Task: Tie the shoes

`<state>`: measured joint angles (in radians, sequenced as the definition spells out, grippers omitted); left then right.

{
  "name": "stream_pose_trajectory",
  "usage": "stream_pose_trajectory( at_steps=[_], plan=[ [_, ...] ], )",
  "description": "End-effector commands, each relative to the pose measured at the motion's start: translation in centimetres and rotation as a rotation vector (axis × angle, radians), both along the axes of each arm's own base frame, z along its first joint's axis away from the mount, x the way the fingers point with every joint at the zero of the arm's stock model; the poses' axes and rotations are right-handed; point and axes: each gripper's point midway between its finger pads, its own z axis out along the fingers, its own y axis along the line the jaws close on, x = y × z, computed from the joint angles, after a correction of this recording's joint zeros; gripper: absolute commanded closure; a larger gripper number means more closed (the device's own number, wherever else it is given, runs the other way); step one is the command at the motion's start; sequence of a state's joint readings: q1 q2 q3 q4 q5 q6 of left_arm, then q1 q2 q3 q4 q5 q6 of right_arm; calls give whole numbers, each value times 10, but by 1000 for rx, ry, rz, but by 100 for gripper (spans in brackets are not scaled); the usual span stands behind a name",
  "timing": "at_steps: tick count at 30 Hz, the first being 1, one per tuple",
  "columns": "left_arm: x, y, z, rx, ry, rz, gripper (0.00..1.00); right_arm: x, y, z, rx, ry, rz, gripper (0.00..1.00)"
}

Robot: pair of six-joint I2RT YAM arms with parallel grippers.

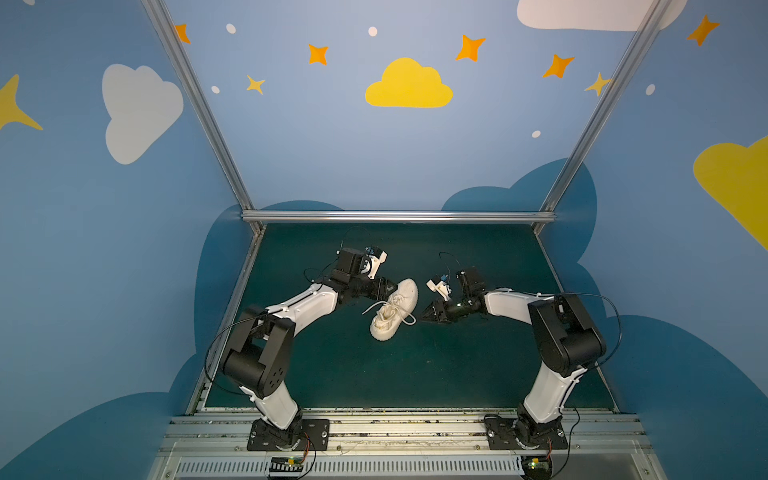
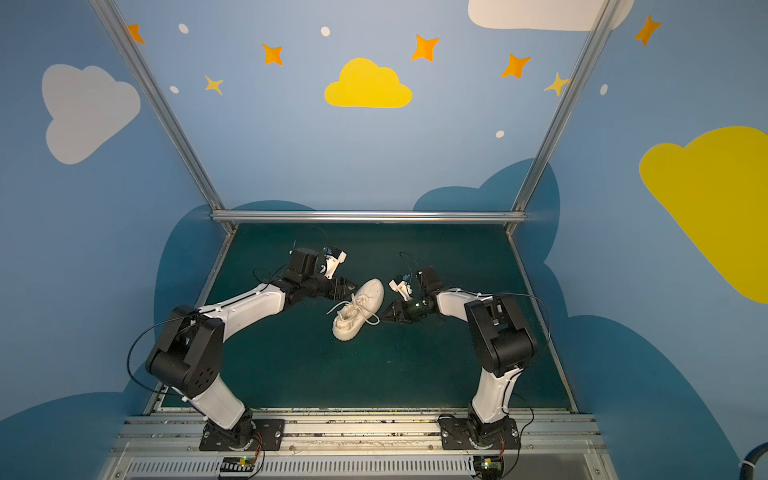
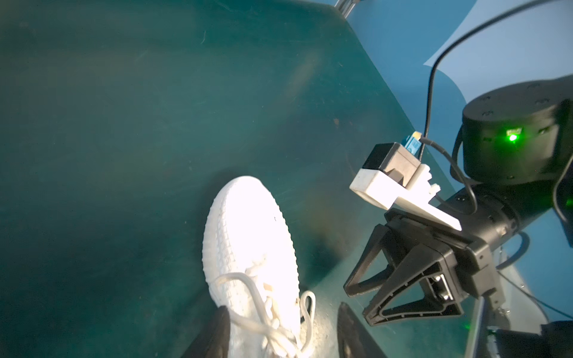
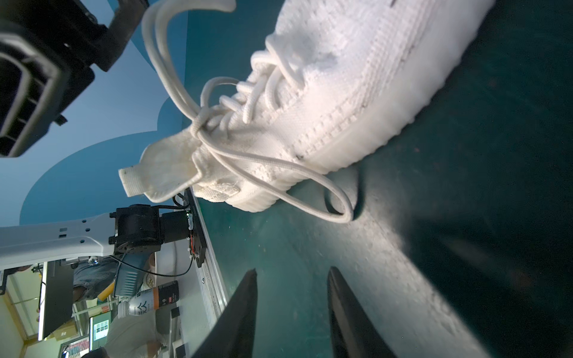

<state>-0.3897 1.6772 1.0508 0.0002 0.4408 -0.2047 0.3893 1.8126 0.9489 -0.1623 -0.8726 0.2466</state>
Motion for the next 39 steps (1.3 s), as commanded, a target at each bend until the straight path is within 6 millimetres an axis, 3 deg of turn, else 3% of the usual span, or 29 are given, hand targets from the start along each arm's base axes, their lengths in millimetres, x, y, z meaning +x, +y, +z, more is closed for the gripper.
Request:
stream_pose_trajectory(
  at_steps=[1, 5, 13, 25, 39],
  plan=[
    [-2, 12, 21, -5, -38, 2, 37, -8, -11, 4, -33, -4, -6, 60],
    [-9, 24, 18, -8, -2, 6, 37, -5, -9, 12, -41, -24, 3, 62],
    [-34, 22, -14, -32, 142, -58, 57, 13, 20, 28, -71, -132, 50, 65],
    [-38, 14, -42, -50, 228, -68, 61, 32, 44, 36, -56, -149, 96, 69],
    [-41, 6, -46, -58, 250, -88, 69, 37, 59, 39, -26, -143, 126, 74]
  ],
)
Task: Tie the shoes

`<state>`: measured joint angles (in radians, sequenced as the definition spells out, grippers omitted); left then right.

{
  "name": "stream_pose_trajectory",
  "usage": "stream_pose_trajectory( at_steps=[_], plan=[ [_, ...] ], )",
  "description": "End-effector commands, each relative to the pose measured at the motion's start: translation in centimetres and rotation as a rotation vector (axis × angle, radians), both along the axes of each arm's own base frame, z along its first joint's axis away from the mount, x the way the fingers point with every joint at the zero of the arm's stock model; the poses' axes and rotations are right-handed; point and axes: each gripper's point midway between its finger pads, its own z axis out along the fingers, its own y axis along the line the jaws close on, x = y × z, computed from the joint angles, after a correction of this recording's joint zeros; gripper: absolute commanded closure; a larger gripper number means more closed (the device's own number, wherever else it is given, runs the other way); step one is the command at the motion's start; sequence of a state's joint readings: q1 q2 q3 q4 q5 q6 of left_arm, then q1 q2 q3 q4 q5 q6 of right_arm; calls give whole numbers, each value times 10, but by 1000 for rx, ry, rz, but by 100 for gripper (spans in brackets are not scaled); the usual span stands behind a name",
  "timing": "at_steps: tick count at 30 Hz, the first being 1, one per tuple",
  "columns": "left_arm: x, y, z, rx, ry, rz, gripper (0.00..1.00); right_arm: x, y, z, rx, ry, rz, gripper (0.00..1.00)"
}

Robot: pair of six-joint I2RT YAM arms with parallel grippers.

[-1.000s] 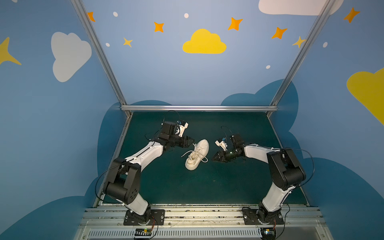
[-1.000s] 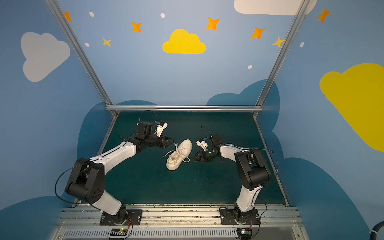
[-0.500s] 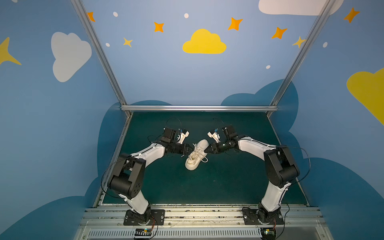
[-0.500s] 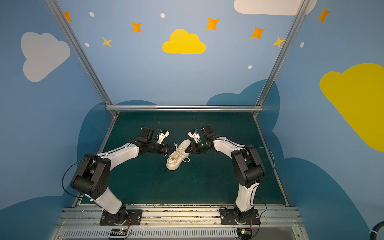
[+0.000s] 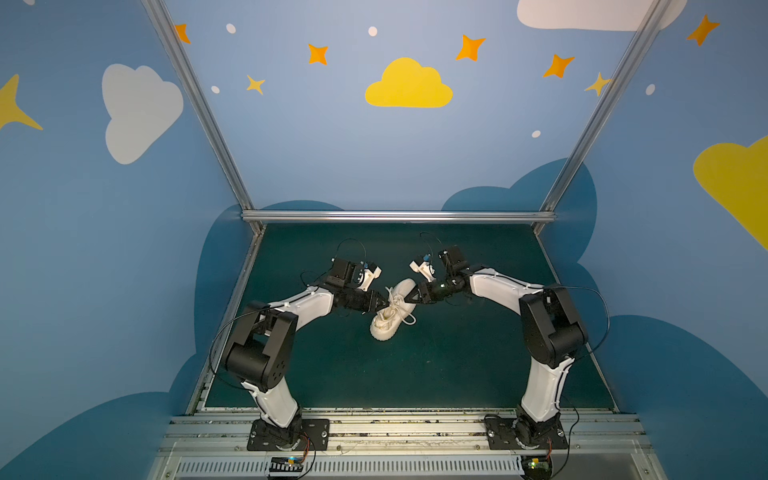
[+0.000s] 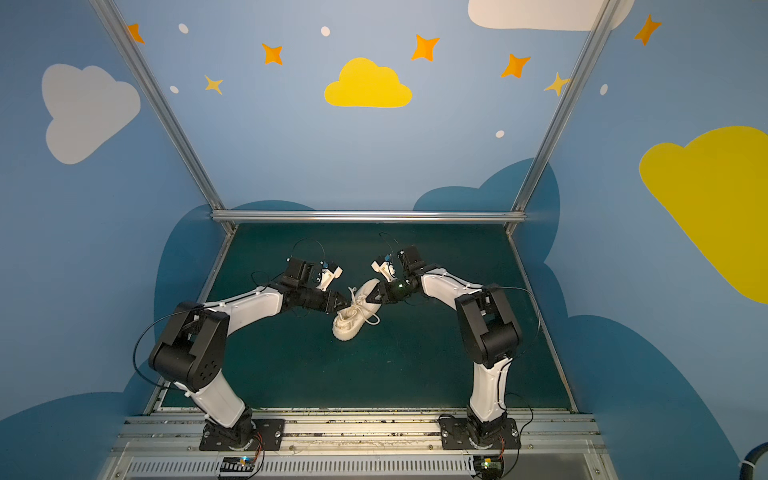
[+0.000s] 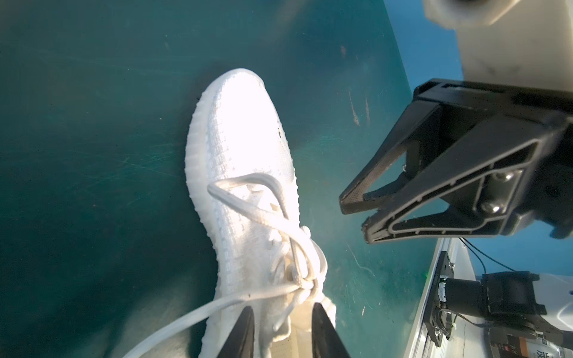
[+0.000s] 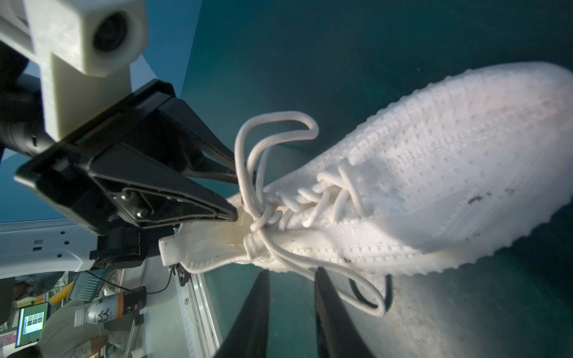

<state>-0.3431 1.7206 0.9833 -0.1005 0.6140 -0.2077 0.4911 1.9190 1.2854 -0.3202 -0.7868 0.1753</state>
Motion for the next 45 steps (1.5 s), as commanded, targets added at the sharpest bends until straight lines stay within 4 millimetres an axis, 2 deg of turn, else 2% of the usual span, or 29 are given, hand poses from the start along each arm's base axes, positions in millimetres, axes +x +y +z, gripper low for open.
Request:
stream_pose_trajectory(
  at_steps=[1, 7, 11, 28, 40, 45],
  plan=[
    [-1, -4, -1, -18, 7, -16, 71, -2, 7, 0, 7, 11, 26, 74],
    [2, -4, 4, -17, -12, -6, 82, -3, 13, 1, 6, 3, 39, 72],
    [3, -3, 9, -18, -25, -3, 95, -5, 19, 0, -6, -3, 50, 69],
    [9, 6, 25, -27, -61, 30, 96, -2, 37, -8, -105, -62, 68, 65],
    [7, 15, 25, -16, -66, 47, 97, -1, 41, -15, -153, -85, 63, 68],
    [5, 18, 25, -14, -66, 49, 97, -2, 46, -5, -118, -93, 59, 67]
  ],
)
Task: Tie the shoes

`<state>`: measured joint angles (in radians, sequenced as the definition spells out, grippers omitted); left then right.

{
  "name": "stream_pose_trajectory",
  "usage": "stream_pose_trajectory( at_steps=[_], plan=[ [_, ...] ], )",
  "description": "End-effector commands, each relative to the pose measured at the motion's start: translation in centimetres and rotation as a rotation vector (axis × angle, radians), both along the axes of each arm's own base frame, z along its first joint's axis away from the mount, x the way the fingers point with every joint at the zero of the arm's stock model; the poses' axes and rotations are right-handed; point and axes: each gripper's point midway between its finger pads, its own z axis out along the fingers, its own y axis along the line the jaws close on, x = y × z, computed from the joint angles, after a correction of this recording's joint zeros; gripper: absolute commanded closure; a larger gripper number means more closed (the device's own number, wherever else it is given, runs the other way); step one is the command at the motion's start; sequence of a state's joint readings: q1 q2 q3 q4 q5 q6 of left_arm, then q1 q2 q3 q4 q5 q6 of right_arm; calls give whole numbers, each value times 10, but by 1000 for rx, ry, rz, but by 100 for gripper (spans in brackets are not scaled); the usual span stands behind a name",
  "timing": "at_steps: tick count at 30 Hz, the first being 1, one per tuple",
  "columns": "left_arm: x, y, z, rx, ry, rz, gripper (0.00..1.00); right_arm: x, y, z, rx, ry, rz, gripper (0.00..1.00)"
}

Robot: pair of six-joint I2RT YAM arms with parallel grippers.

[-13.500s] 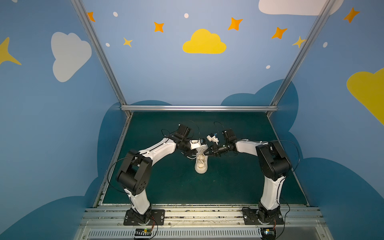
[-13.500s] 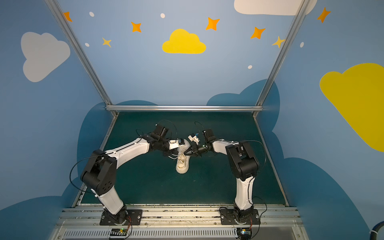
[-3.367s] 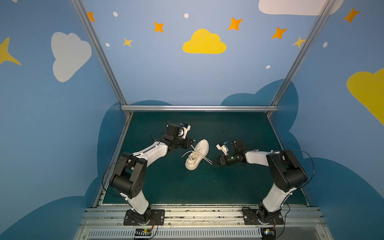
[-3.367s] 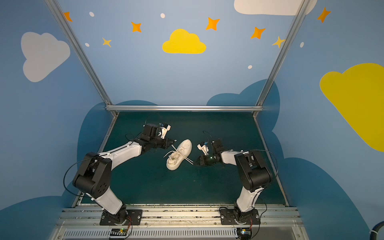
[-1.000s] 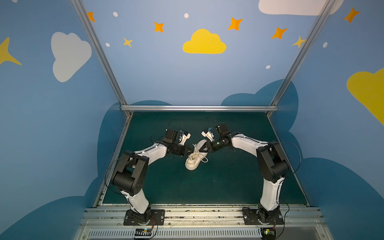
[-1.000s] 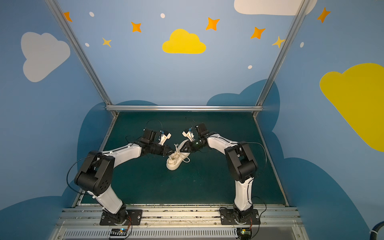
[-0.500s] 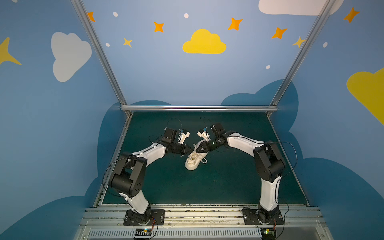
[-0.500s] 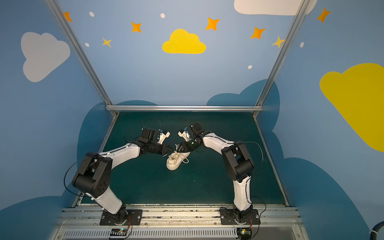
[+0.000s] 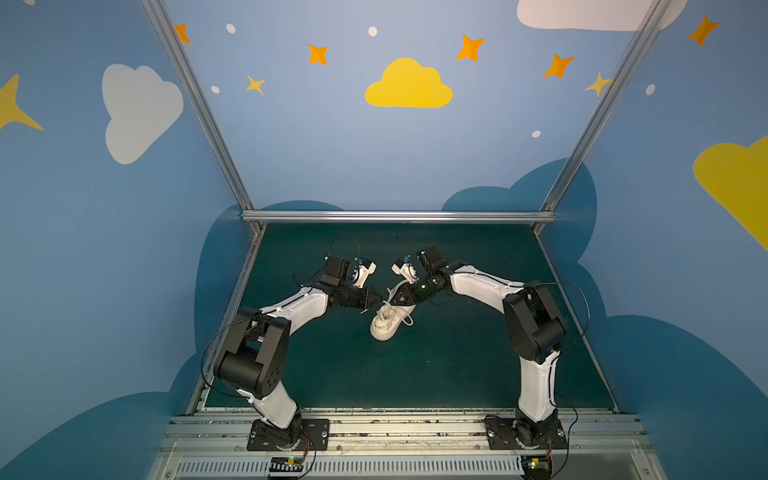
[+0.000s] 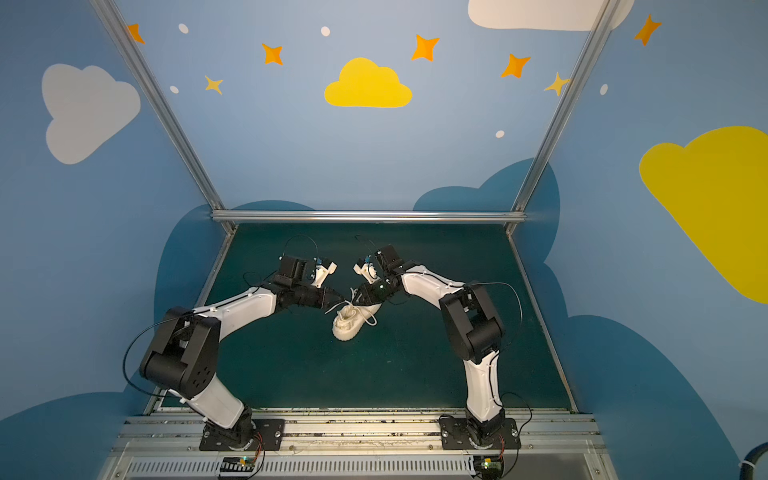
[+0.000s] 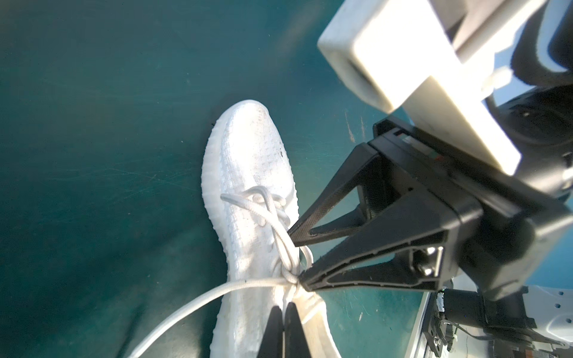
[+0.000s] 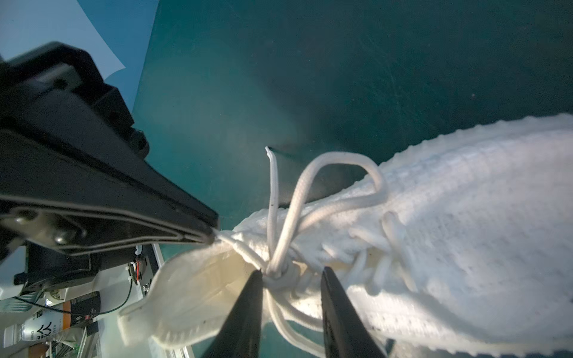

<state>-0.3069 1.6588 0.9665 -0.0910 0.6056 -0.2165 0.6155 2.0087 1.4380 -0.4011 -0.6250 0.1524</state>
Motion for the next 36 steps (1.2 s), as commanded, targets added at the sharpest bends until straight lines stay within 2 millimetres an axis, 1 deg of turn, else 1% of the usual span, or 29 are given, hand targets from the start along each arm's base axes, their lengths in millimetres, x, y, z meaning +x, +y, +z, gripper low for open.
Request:
stream_pose_trajectory(
  at_steps=[1, 5, 9, 13, 18, 27, 36],
  plan=[
    [-3, 4, 6, 3, -18, 4, 97, 1, 5, 10, 15, -23, 1, 67],
    [-3, 10, 5, 9, -18, 15, 97, 0, 7, 12, 19, -25, 5, 66],
    [-3, 14, 8, 8, -23, 24, 97, -2, 9, 13, 23, -28, 11, 66],
    [-4, 20, 12, 9, -29, 34, 97, -3, 10, 17, 28, -41, 15, 66],
    [-6, 24, 11, 11, -21, 37, 97, -6, 11, 22, 34, -62, 21, 66],
    [-7, 38, 11, 18, -19, 69, 97, -6, 11, 9, 7, -43, 27, 67],
    [-11, 57, 10, 21, -9, 113, 97, -8, 11, 5, 1, -37, 32, 70]
  ],
)
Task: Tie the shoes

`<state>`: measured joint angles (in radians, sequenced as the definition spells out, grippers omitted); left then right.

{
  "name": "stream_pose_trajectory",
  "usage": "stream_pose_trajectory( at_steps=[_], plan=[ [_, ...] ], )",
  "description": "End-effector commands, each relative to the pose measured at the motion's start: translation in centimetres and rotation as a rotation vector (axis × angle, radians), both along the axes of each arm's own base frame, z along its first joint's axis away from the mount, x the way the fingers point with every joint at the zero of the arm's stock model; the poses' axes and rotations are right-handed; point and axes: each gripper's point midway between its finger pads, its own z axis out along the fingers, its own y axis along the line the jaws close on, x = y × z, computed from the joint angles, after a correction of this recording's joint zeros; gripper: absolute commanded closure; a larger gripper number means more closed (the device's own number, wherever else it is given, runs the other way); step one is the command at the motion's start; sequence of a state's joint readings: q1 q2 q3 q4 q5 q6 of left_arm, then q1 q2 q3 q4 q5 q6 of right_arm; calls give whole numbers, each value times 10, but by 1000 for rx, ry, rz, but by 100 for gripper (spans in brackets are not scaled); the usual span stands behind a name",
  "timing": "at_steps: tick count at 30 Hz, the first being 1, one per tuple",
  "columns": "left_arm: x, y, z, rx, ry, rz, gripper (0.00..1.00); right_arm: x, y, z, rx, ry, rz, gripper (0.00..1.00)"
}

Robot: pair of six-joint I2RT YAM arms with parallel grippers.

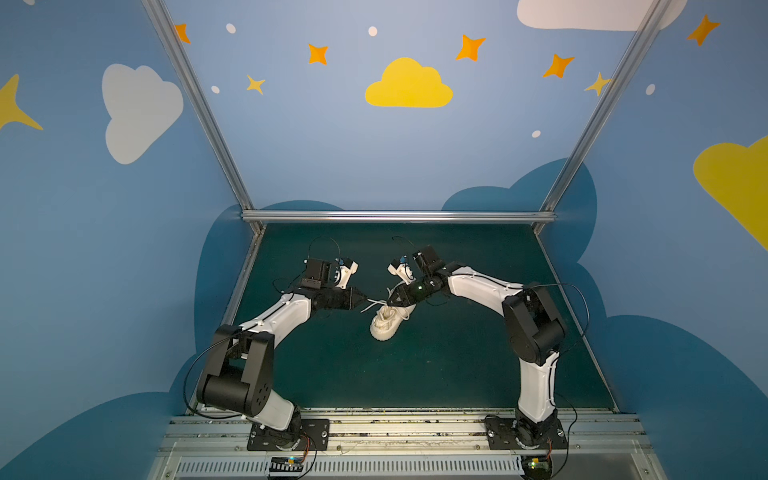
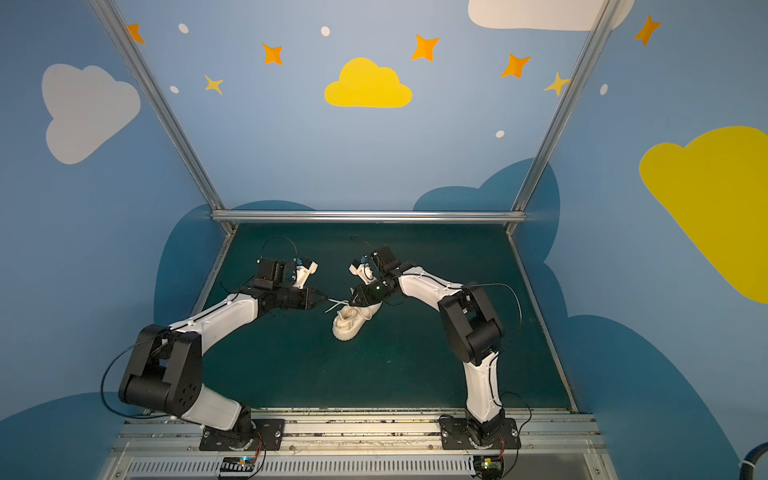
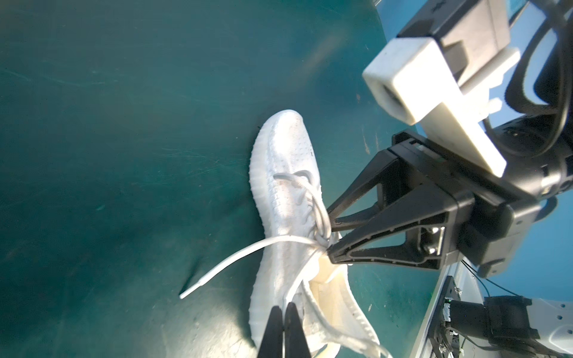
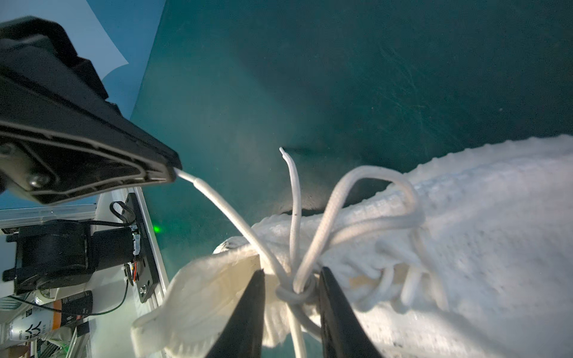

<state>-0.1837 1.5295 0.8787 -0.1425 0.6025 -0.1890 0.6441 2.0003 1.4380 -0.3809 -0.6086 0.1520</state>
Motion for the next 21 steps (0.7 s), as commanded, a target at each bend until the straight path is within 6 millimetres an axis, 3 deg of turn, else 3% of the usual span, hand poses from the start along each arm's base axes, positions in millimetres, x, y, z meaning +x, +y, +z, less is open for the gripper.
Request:
stream_pose_trajectory(
  at_steps=[1, 6, 9, 14, 18, 21],
  plan=[
    [-7, 9, 1, 11, 5, 10, 97, -2, 1, 1, -4, -6, 11, 70],
    [-14, 16, -3, 14, 21, 32, 97, -3, 2, 1, -2, -4, 15, 71],
    [-17, 8, -1, -31, 33, 17, 97, -3, 1, -1, -3, -1, 15, 71],
    [-26, 5, -17, -20, 73, 16, 96, -3, 1, 4, 10, -2, 8, 69],
    [-35, 5, -23, -10, 92, 10, 87, -3, -2, 11, 47, 16, -5, 64],
    [-36, 7, -21, -6, 80, 22, 65, -3, -5, 14, 69, 25, -19, 63]
  ],
)
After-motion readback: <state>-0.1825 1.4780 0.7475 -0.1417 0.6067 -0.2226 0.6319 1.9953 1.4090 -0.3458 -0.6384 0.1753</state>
